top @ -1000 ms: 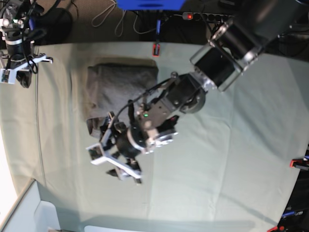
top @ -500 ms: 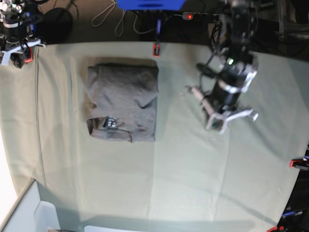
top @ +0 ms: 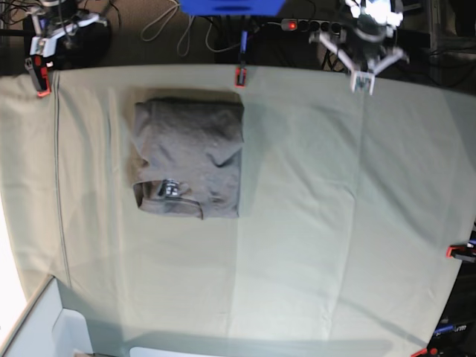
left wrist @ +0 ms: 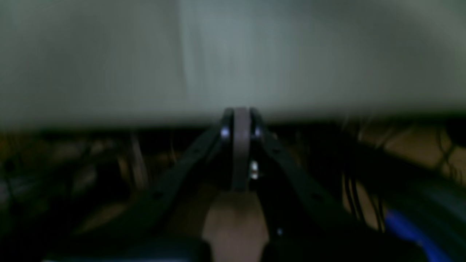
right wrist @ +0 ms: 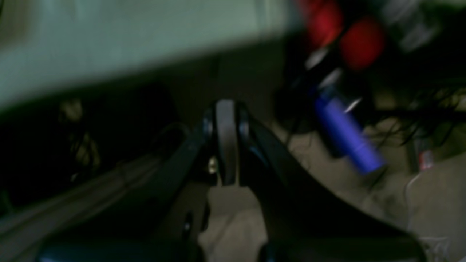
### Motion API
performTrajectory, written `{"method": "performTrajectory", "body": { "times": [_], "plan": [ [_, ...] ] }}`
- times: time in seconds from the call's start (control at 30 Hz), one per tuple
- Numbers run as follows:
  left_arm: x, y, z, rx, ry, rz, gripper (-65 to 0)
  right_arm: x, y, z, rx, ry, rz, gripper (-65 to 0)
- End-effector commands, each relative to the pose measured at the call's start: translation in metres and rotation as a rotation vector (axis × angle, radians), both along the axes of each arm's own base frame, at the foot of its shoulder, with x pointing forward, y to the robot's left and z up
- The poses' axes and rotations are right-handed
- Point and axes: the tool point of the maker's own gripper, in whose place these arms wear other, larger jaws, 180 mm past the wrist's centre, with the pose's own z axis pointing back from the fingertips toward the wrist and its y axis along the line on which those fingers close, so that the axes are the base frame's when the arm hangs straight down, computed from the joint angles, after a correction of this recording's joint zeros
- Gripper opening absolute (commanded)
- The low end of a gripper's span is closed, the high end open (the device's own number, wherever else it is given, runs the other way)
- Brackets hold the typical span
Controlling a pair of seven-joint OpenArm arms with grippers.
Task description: Layout the t-shirt on the table in an organized manner, then fold the t-shirt properly
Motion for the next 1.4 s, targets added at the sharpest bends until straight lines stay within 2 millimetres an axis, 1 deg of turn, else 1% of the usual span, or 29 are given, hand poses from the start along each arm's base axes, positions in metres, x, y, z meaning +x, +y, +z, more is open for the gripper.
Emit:
{"method": "performTrajectory", "body": {
  "times": [0.0,0.07,0.17,0.23,0.27,0.3,0.37,0.43,0.5,0.57,0.6,0.63,0.7,0.73,0.77,0.8,0.83,0.87,0.93,1.0,1.03,1.07,1.13,1.37],
  "plan": [
    [-0.014,-0.003,-0.008,-0.014,0.029,0.01,-65.0,-0.003,-0.002,-0.001,-0.002,0.002,0.017,-65.0],
    [-0.04,-0.008,-0.029,-0.044,0.108,0.041,-65.0,-0.013,0.005,-0.016,0.031,0.048,0.037,-65.0],
    [-0.081,-0.006,-0.059,-0.071,0.229,0.097,-65.0,-0.031,0.013,-0.04,0.078,0.129,0.066,-65.0],
    [-0.095,-0.012,-0.077,-0.099,0.289,0.114,-65.0,-0.046,0.021,-0.058,0.12,0.186,0.071,-65.0],
    [-0.104,-0.015,-0.087,-0.113,0.327,0.118,-65.0,-0.047,0.027,-0.067,0.142,0.204,0.08,-65.0],
    [-0.113,-0.019,-0.096,-0.129,0.362,0.123,-65.0,-0.051,0.034,-0.077,0.168,0.231,0.083,-65.0],
    [-0.125,-0.029,-0.114,-0.165,0.421,0.152,-65.0,-0.066,0.048,-0.1,0.226,0.305,0.089,-65.0],
    [-0.131,-0.039,-0.13,-0.211,0.436,0.183,-65.0,-0.073,0.064,-0.122,0.28,0.373,0.102,-65.0],
    [-0.135,-0.042,-0.145,-0.245,0.435,0.211,-65.0,-0.08,0.08,-0.139,0.324,0.421,0.108,-65.0],
    [-0.145,-0.048,-0.159,-0.282,0.458,0.233,-65.0,-0.083,0.085,-0.149,0.315,0.433,0.096,-65.0],
    [-0.147,-0.056,-0.165,-0.31,0.472,0.244,-65.0,-0.088,0.082,-0.154,0.276,0.436,0.078,-65.0],
    [-0.15,-0.057,-0.171,-0.323,0.485,0.26,-65.0,-0.091,0.076,-0.158,0.217,0.433,0.065,-65.0],
    [-0.154,-0.053,-0.177,-0.315,0.497,0.3,-65.0,-0.098,0.065,-0.162,0.079,0.425,0.081,-65.0],
    [-0.152,-0.047,-0.179,-0.292,0.485,0.315,-65.0,-0.1,0.061,-0.162,0.0,0.418,0.113,-65.0],
    [-0.151,-0.044,-0.18,-0.266,0.472,0.327,-65.0,-0.1,0.058,-0.162,-0.077,0.409,0.162,-65.0],
    [-0.146,-0.037,-0.181,-0.23,0.449,0.335,-65.0,-0.099,0.053,-0.161,-0.162,0.398,0.214,-65.0],
    [-0.143,-0.031,-0.181,-0.196,0.433,0.333,-65.0,-0.094,0.048,-0.159,-0.248,0.387,0.268,-65.0],
    [-0.141,-0.027,-0.181,-0.172,0.425,0.337,-65.0,-0.092,0.04,-0.156,-0.327,0.385,0.303,-65.0],
    [-0.134,-0.025,-0.181,-0.156,0.418,0.337,-65.0,-0.086,0.017,-0.145,-0.518,0.394,0.345,-65.0],
    [-0.134,-0.026,-0.181,-0.158,0.417,0.34,-65.0,-0.081,-0.005,-0.13,-0.698,0.409,0.345,-65.0],
    [-0.134,-0.026,-0.181,-0.159,0.418,0.337,-65.0,-0.079,-0.008,-0.125,-0.747,0.408,0.346,-65.0],
    [-0.134,-0.027,-0.181,-0.16,0.418,0.333,-65.0,-0.079,-0.004,-0.126,-0.742,0.406,0.353,-65.0],
    [-0.133,-0.032,-0.182,-0.168,0.415,0.331,-65.0,-0.079,-0.004,-0.126,-0.742,0.403,0.355,-65.0],
    [-0.131,-0.031,-0.181,-0.167,0.407,0.336,-65.0,-0.077,-0.004,-0.126,-0.741,0.402,0.349,-65.0]
  ]
}}
